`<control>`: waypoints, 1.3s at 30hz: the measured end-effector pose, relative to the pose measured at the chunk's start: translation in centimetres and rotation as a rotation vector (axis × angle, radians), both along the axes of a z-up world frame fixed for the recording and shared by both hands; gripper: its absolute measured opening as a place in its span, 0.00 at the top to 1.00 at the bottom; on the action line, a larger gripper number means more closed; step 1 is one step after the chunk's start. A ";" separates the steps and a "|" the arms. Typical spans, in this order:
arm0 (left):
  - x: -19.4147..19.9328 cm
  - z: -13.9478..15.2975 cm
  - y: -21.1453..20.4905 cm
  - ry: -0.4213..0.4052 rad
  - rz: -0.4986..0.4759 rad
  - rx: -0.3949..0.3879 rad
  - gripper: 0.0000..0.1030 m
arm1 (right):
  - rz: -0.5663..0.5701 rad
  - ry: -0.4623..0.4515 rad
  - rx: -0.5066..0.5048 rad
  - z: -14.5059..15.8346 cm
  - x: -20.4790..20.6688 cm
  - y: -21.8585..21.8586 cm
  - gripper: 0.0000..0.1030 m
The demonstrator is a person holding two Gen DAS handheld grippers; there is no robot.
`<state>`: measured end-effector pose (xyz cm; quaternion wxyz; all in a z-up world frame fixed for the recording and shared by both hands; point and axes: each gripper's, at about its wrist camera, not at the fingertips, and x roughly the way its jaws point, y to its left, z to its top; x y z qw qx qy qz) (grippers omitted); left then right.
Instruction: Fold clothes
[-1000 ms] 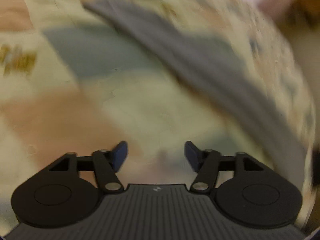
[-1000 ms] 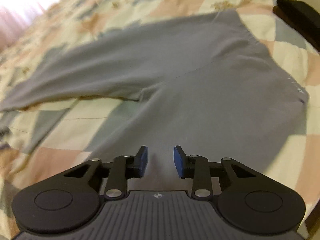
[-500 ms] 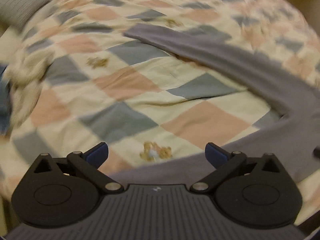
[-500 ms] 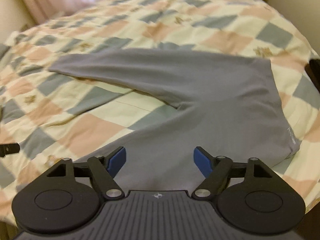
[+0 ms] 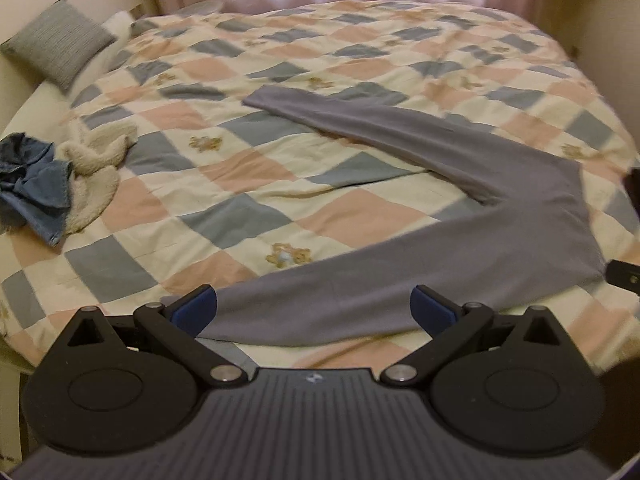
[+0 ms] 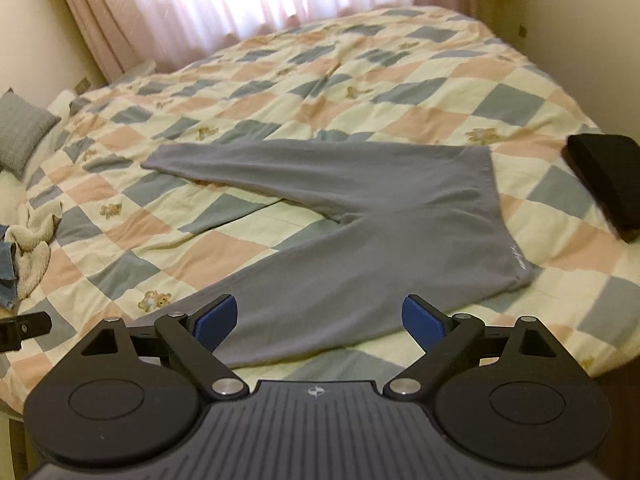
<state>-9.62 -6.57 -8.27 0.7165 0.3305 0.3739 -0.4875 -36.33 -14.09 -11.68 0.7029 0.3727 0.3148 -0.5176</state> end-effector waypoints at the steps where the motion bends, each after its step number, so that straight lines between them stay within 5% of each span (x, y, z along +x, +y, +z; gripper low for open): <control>1: -0.2 0.1 0.6 0.000 -0.017 0.005 0.01 | -0.011 0.005 -0.003 0.3 -0.1 0.9 0.10; 18: -0.3 -0.9 11.4 0.079 -0.065 0.046 0.01 | -0.133 0.053 -0.011 1.4 -1.1 13.7 0.10; 39: -0.6 -0.7 10.5 0.098 -0.094 0.065 0.01 | -0.158 0.043 -0.025 2.2 -2.2 13.5 0.10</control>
